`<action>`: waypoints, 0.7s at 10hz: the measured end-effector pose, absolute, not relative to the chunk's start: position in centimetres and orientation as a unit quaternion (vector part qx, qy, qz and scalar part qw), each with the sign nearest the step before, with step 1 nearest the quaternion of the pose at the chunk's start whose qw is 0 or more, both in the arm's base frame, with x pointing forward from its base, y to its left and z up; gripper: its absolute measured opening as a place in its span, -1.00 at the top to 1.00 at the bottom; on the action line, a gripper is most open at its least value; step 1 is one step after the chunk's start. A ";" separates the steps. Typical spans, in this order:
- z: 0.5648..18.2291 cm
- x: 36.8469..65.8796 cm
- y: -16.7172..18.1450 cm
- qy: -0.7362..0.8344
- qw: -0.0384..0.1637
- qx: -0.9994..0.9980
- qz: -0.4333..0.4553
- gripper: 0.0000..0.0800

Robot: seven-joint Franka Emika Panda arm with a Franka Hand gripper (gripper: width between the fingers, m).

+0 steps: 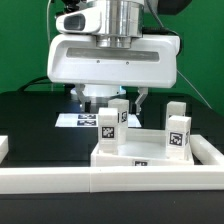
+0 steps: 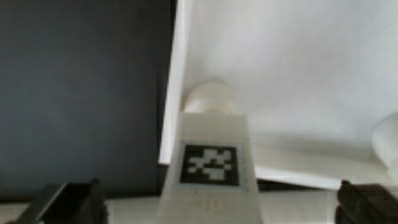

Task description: Assemble square table

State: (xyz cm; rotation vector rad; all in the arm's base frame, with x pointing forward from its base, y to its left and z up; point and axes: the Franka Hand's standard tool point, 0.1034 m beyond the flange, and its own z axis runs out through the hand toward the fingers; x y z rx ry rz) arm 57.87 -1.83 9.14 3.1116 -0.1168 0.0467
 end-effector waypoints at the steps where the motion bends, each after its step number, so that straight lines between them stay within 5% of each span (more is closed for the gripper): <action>1: 9.0 57.8 -1.7 -0.038 0.010 0.999 -0.009 -0.62; 7: 8.8 57.7 -2.2 -0.040 -0.003 0.995 -0.092 -0.62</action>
Offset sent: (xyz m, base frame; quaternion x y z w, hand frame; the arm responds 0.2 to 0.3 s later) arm 0.0000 0.0000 0.0000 0.0000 -0.1296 0.0000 0.9916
